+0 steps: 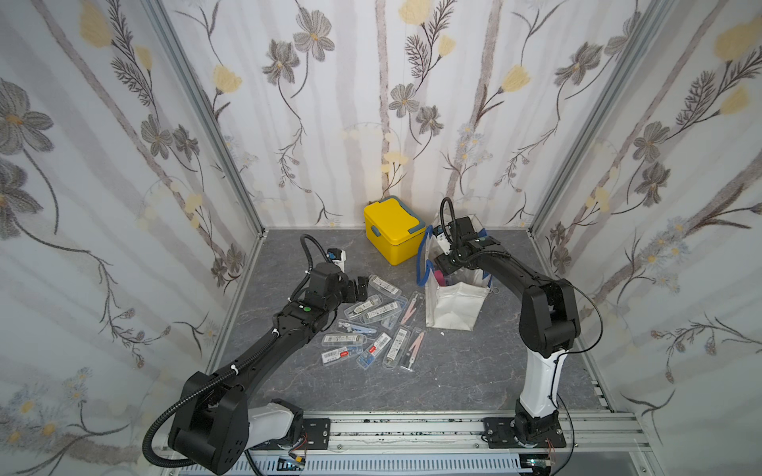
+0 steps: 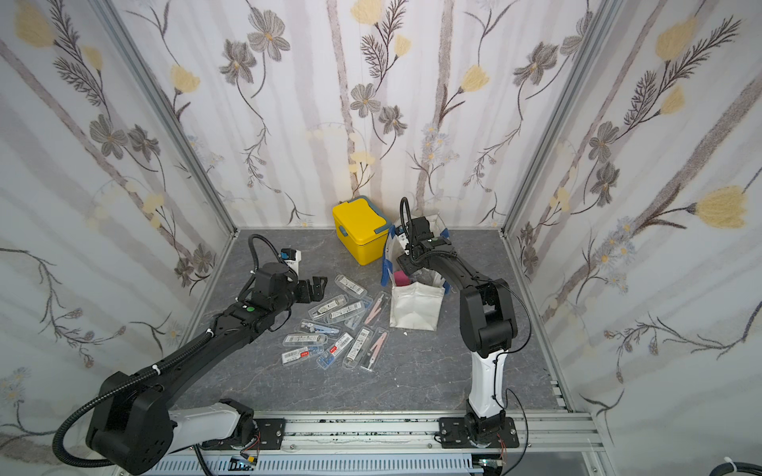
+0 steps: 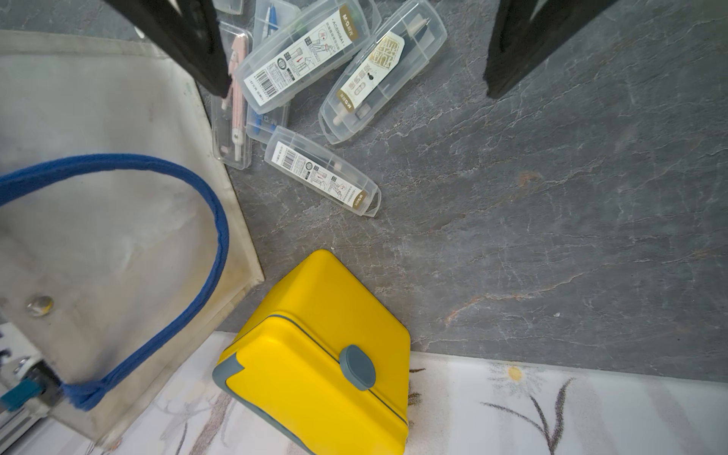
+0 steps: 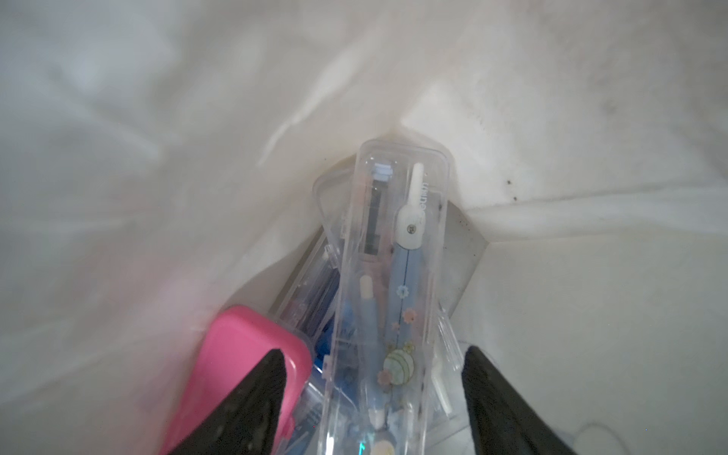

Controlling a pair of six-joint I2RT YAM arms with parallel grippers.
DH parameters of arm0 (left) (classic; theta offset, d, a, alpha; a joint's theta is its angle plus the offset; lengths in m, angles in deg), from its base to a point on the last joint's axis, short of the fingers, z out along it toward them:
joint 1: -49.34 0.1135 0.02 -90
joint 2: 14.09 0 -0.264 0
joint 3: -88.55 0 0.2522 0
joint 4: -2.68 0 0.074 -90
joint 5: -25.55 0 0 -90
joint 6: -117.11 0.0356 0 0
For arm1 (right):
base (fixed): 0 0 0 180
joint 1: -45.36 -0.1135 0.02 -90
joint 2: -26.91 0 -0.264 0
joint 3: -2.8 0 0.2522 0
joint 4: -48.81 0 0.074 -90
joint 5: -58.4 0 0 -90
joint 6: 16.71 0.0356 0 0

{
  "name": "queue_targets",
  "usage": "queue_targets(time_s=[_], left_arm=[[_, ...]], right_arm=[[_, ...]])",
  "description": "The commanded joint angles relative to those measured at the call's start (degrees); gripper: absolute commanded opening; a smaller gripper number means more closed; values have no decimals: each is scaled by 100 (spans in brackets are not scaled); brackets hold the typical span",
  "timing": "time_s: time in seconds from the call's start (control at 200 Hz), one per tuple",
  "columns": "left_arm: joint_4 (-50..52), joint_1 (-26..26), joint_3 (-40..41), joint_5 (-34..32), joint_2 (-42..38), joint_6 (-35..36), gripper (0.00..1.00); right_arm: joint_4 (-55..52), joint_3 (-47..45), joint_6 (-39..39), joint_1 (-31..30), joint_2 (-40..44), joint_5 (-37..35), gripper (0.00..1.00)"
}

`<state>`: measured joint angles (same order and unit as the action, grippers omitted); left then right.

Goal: Put the compass set into the canvas bag
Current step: Place the compass set in the canvas bag.

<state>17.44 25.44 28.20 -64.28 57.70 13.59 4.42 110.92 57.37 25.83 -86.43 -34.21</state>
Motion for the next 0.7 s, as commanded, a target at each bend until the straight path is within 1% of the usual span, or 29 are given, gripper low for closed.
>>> queue_targets(time_s=[0.0, 0.01, 0.02, 0.08, 0.31, 0.44, 0.565, 0.694], left_arm=[[-20, -22, -39, -175, 10, 156, 100], [-20, -26, -42, -175, 11, 154, 100], [-20, -27, -43, -170, 6, 152, 100], [-34, -36, -55, -174, 143, 149, 100], [-236, -45, -78, -304, 243, 38, 100], [-201, -42, -188, -529, 393, -50, 100], [-127, -45, -374, -681, 615, -33, 100], [208, -47, -696, -753, 908, -11, 100]], right_arm=[[136, 38, 37, 2, 174, 170, 93], [141, 38, 30, 2, 188, 173, 99], [140, 38, 28, 4, 200, 171, 100], [154, 38, 19, 7, 271, 156, 100], [176, 38, 98, 15, 574, 79, 99], [295, -1, 165, 11, 853, -2, 100], [650, -178, 252, 18, 1221, -125, 99], [1365, -591, 425, 19, 1712, -442, 100]])
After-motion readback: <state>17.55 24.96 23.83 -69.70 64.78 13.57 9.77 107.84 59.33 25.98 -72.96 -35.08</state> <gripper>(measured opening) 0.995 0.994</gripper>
